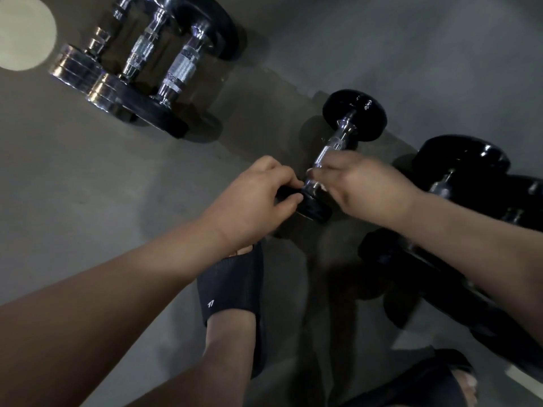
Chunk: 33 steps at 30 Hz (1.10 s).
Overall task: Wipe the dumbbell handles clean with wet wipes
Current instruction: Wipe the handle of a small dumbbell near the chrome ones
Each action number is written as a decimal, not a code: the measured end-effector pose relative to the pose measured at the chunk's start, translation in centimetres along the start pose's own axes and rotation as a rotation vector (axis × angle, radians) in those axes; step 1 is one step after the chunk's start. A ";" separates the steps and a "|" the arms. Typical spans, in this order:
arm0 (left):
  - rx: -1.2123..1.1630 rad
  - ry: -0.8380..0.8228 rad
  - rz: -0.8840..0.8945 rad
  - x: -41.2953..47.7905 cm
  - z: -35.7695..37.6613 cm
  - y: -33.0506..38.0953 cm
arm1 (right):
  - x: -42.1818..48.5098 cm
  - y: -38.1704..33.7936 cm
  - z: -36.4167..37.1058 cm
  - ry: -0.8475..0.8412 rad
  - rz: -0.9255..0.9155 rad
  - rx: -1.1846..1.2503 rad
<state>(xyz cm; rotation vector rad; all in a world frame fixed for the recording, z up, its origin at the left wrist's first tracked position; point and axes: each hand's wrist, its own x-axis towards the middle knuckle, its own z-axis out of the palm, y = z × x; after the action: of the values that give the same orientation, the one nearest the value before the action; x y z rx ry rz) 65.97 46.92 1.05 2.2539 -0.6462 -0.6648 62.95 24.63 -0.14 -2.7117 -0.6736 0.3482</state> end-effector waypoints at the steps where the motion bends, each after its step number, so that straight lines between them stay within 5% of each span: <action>1: -0.011 -0.003 -0.008 0.0 0.0 0.1 | 0.2 0.7 -0.2 0.041 0.029 -0.022; 5: -0.007 -0.003 -0.002 0.1 0.5 0.5 | -0.1 0.9 0.6 0.198 0.203 0.003; 10: 0.037 -0.030 0.034 0.3 1.2 0.9 | -1.1 0.1 0.1 -0.011 0.006 0.032; 15: 0.051 -0.043 0.073 0.0 1.3 1.0 | -0.3 2.4 -0.5 0.229 0.376 -0.041; 21: 0.059 -0.030 0.075 -0.1 1.4 1.1 | -1.5 1.0 -0.1 0.064 0.127 0.026; 26: 0.064 -0.017 0.094 -0.2 1.8 1.2 | 0.1 1.7 -0.1 0.197 0.482 -0.116; 30: 0.070 -0.011 0.088 -0.1 1.9 0.9 | -1.0 0.2 0.7 0.106 0.237 -0.015; 33: 0.079 -0.009 0.104 -0.1 2.0 1.1 | -0.6 1.6 -0.4 0.092 0.327 -0.116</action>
<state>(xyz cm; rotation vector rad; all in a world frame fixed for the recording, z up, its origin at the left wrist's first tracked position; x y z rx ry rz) 64.38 45.31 0.61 2.2732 -0.8014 -0.6080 63.20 22.88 -0.24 -2.9294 -0.2291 0.2643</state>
